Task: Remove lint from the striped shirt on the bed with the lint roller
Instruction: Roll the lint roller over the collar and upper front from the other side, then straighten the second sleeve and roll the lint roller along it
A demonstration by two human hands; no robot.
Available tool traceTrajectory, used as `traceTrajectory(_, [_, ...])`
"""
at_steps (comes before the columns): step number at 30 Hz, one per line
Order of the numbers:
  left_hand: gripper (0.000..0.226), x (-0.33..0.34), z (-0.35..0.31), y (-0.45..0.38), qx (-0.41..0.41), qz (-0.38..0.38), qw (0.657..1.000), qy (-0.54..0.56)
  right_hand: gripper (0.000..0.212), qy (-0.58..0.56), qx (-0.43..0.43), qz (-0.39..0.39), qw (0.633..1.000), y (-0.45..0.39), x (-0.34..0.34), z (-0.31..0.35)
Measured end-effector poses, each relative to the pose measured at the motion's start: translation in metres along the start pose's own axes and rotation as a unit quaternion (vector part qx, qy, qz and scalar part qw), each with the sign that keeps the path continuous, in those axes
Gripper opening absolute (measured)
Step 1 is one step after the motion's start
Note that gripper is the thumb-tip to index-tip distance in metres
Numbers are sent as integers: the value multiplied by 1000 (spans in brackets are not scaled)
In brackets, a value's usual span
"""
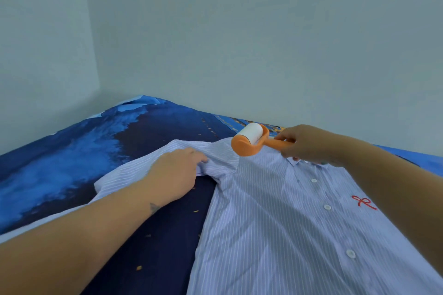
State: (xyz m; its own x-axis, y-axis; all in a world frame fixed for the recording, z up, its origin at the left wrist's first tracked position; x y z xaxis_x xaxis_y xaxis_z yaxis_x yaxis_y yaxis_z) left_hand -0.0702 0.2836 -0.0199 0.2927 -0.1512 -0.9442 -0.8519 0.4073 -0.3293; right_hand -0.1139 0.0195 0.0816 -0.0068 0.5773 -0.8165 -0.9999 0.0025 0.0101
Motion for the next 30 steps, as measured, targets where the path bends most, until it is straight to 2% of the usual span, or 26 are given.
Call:
traceTrajectory(2, [41, -6, 16, 4, -37, 6, 999, 2, 27, 19, 6, 1, 1000, -6, 12, 3])
traceTrajectory(7, [33, -13, 52, 13, -143, 13, 989, -26, 5, 29, 35, 20, 999, -23, 50, 13])
traceTrajectory(10, [23, -12, 65, 20, -243, 47, 968, -24, 8, 16, 29, 17, 999, -35, 76, 22])
traceTrajectory(14, [40, -5, 78, 25, -288, 105, 951, -52, 11, -3, 29, 8, 1000, -48, 105, 28])
traceTrajectory(16, [41, -1, 82, 28, -286, 110, 950, -58, 11, -1, 10, 3, 1000, -53, 113, 28])
traceTrajectory(20, [25, 3, 86, 29, -265, 80, 960, -35, 11, 30, -27, 21, 999, -61, 106, 25])
traceTrajectory(21, [19, 4, 87, 27, -258, 78, 962, -42, 9, 66, -34, 28, 997, -63, 100, 23])
traceTrajectory(23, [9, 6, 90, 23, -227, 75, 967, -90, 20, 150, -43, 36, 987, -66, 85, 21])
traceTrajectory(27, [12, 5, 104, 15, -138, 22, 977, -160, 23, 252, -33, 48, 966, -72, 57, 21])
traceTrajectory(30, [11, -1, 123, 4, -98, 8, 972, -215, 20, 365, -22, 83, 927, -79, 53, 24])
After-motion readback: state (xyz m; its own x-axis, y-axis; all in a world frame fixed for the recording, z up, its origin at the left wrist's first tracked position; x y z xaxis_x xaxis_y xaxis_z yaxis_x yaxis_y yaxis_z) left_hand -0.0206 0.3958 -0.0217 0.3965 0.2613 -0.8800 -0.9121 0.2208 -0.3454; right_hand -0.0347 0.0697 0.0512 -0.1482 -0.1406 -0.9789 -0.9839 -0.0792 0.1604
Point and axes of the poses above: each hand's wrist, its own y-axis away from the middle knuckle, its own x-axis out of the palm, z = x × y, the point moved 2 cm from there along -y, towards the middle knuckle, and after that the axes turned 12 degrees about -y, right-handed, at the moved point
